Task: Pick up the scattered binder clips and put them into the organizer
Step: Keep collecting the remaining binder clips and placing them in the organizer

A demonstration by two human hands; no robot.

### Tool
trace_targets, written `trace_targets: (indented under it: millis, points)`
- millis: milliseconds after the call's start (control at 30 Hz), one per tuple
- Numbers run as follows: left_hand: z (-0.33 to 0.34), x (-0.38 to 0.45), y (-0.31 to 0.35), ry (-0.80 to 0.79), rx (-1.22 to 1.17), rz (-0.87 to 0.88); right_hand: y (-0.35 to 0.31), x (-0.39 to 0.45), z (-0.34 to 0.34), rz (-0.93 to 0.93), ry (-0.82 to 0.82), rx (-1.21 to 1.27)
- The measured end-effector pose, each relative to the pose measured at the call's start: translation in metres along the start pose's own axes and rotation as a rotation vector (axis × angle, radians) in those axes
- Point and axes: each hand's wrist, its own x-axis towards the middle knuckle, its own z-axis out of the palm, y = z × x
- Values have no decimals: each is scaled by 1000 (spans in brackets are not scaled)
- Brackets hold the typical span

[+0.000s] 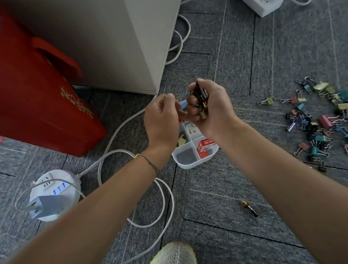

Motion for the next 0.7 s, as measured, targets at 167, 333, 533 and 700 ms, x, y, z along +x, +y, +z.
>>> trace_targets:
  millis: [167,333,533,700]
  points:
    - [-4,0,-4,23,13,2,6,-2,6,-15,4,40]
    - [-11,-2,-5,73,-13,-2,18,-2,7,-32,2,8]
    - [-15,2,-4,174,-66,-38,39,-2,6,-160,-164,-114]
    - [-16,6,-1,223,-109,-80,41,0,6,-196,-187,-249]
